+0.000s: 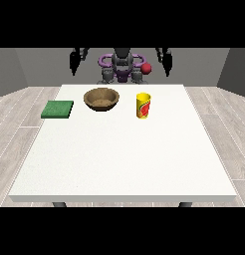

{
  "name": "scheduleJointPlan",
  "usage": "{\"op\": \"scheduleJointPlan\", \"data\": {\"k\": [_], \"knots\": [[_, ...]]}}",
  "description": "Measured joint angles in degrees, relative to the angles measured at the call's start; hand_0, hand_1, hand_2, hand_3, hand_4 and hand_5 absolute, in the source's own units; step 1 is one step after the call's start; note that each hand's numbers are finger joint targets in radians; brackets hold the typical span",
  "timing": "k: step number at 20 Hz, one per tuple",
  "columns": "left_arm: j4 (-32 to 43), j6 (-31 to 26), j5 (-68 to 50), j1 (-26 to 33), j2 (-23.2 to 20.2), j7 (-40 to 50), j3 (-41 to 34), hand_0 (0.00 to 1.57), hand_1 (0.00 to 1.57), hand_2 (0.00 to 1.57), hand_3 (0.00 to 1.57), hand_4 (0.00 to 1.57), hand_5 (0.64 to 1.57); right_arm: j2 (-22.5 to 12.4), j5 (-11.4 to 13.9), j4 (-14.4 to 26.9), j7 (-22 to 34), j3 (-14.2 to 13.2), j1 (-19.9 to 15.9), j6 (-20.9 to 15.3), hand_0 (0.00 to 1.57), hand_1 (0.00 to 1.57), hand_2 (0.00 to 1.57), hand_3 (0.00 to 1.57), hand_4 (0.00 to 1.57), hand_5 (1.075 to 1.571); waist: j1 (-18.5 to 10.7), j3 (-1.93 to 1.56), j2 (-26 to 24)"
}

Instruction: Pick the cup and pour the ball into the bowl, then pick the bowl and place it on the pad

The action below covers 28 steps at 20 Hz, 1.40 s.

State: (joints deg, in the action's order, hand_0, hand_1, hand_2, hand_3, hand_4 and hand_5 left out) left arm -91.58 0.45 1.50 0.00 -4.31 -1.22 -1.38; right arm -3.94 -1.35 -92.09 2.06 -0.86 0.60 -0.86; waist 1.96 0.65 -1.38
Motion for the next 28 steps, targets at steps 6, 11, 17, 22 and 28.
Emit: {"op": "scheduleJointPlan", "data": {"k": [6,11,17,22,28], "knots": [[-3.7,-0.3,-0.4,-0.4,-1.3,4.1,-0.2,0.00,0.00,0.00,0.00,0.00,1.430,-2.1,-0.1,-4.0,3.7,-0.5,-0.6,0.4,0.00,0.00,0.00,0.00,0.00,1.571,0.1,-0.31,-9.9],[-4.1,-1.0,-5.7,-0.2,1.8,-0.8,-1.8,0.00,0.00,0.00,0.00,0.00,1.421,-3.2,-6.3,-1.9,-2.0,-5.4,-0.6,4.3,0.00,0.00,0.00,0.00,0.00,1.571,-1.2,-0.56,-5.3],[-3.7,-2.6,-9.1,-2.9,0.6,-2.4,-4.6,0.00,0.00,0.00,0.00,0.00,1.401,-4.0,-9.1,0.9,-7.0,-8.3,-1.5,7.6,0.00,0.00,0.00,0.00,0.00,1.571,-1.4,-0.62,-1.2],[-0.1,-2.1,-9.2,-9.9,-0.8,-4.2,-6.6,0.00,0.00,0.00,0.00,0.00,1.415,-4.1,-8.9,5.7,-11.9,-8.9,-5.2,9.0,0.00,0.00,0.00,0.00,0.00,1.569,-0.9,-0.65,4.1],[8.0,-0.7,-7.4,-15.5,0.1,-11.8,-7.2,0.00,0.00,0.00,0.00,0.00,1.384,-4.3,-7.8,10.6,-17.2,-9.3,-10.9,9.1,0.00,0.00,0.00,0.00,0.00,1.569,0.2,-0.65,10.6]]}}
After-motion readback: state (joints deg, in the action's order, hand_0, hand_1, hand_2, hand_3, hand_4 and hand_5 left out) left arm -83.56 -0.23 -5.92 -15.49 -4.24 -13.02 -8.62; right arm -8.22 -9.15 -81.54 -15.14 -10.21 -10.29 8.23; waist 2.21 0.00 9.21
